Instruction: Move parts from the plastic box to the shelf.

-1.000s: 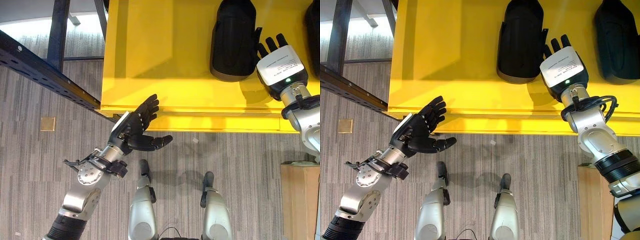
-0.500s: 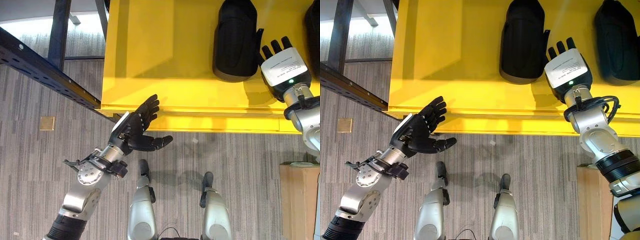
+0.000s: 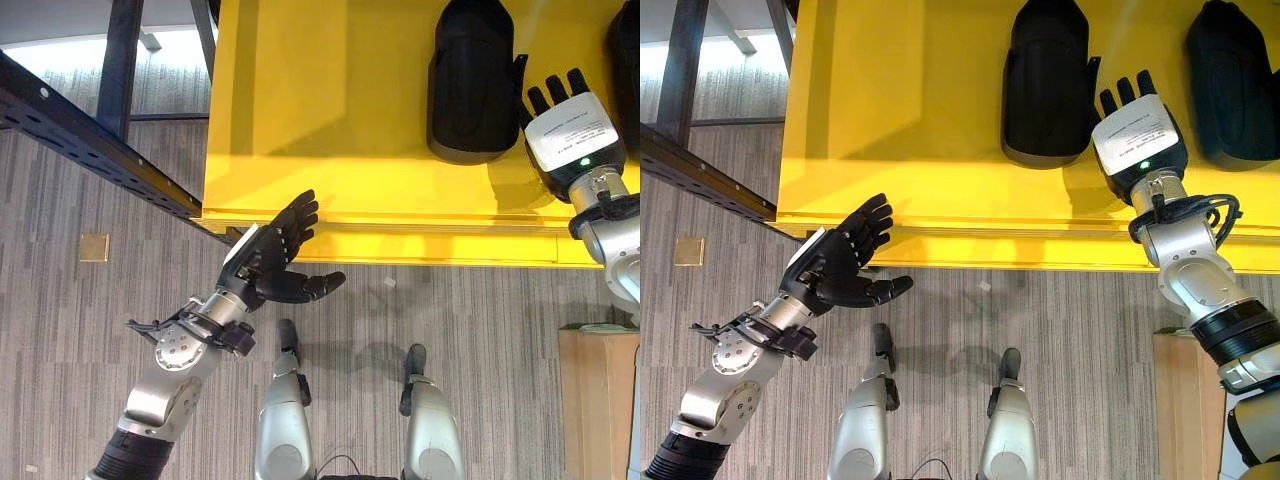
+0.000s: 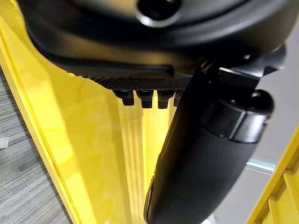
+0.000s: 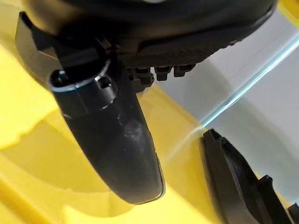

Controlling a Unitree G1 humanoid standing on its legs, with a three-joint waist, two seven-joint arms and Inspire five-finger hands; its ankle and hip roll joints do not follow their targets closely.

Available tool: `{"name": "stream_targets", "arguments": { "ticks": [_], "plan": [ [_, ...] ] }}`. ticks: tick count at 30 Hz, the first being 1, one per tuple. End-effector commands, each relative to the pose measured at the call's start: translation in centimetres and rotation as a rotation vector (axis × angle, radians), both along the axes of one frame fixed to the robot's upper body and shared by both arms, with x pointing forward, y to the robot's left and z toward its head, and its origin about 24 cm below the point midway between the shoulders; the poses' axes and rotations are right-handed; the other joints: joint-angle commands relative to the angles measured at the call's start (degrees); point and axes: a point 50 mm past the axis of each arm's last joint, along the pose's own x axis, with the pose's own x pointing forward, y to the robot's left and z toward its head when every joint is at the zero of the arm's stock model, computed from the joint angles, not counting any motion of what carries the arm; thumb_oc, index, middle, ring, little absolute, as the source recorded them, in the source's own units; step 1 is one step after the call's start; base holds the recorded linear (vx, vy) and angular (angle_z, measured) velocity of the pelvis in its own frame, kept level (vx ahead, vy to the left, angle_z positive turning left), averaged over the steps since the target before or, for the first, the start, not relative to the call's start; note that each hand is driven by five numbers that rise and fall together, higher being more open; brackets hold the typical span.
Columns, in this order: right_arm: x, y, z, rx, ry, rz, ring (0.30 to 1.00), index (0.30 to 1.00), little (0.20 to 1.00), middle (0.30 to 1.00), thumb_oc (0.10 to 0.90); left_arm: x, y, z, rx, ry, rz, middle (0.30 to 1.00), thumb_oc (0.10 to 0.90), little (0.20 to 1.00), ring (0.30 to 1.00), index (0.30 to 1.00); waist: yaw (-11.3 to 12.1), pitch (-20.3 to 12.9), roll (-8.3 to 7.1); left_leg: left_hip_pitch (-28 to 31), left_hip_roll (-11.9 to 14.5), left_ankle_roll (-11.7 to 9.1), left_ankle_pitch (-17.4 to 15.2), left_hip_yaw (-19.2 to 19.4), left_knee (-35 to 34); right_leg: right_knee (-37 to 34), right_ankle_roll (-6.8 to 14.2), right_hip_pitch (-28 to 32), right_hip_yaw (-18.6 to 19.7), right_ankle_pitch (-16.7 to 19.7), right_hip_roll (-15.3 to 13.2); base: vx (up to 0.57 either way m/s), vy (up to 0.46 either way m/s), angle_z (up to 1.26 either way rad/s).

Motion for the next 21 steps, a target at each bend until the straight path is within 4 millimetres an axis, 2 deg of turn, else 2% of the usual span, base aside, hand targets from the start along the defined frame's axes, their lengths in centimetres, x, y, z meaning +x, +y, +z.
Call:
{"name": "stream_targets", "arguments": {
  "ticks": [1, 6, 18, 21],
  "plan": [
    [-1.22, -0.76, 7.06, -0.038, -0.308, -0.045, 1.000, 1.000, 1.000, 1.000, 0.900, -0.51, -0.41, 3.00, -0.016, -0.165, -0.062, 1.000, 0.900, 1.000, 1.000, 1.000, -0.2, -2.3, -1.33, 3.8, 0.6, -1.5, -8.6, -1.6, 3.2, 1.4, -7.4, -1.8, -1.0, -4.2, 9.3, 0.00, 0.000, 0.00],
    [-1.31, -0.34, 7.10, -0.045, -0.325, -0.026, 1.000, 1.000, 1.000, 1.000, 0.900, -0.49, -0.45, 2.90, -0.022, -0.162, -0.060, 1.000, 0.900, 1.000, 1.000, 1.000, -0.2, -2.3, -1.16, 3.8, 0.6, -1.4, -8.6, -1.6, 3.3, 1.5, -7.5, -1.9, -1.0, -4.2, 9.3, 0.00, 0.000, 0.00],
    [-1.63, -0.71, 7.54, -0.038, -0.345, -0.048, 1.000, 1.000, 1.000, 1.000, 0.900, -0.59, -0.38, 2.87, -0.023, -0.158, -0.064, 1.000, 0.900, 1.000, 1.000, 1.000, -0.2, -2.5, -1.15, 4.1, 0.6, -1.5, -8.5, -1.6, 2.9, 1.3, -7.4, -1.6, -1.1, -4.2, 9.2, 0.00, 0.000, 0.00],
    [-1.87, -0.79, 7.80, -0.011, -0.405, -0.011, 1.000, 1.000, 1.000, 1.000, 0.900, -0.59, -0.37, 2.92, -0.030, -0.160, -0.063, 1.000, 0.900, 1.000, 1.000, 1.000, -0.2, -2.6, -1.10, 4.1, 0.7, -1.4, -8.5, -1.5, 3.0, 1.3, -7.5, -1.6, -1.0, -4.2, 9.3, 0.00, 0.000, 0.00]
  ]
}}
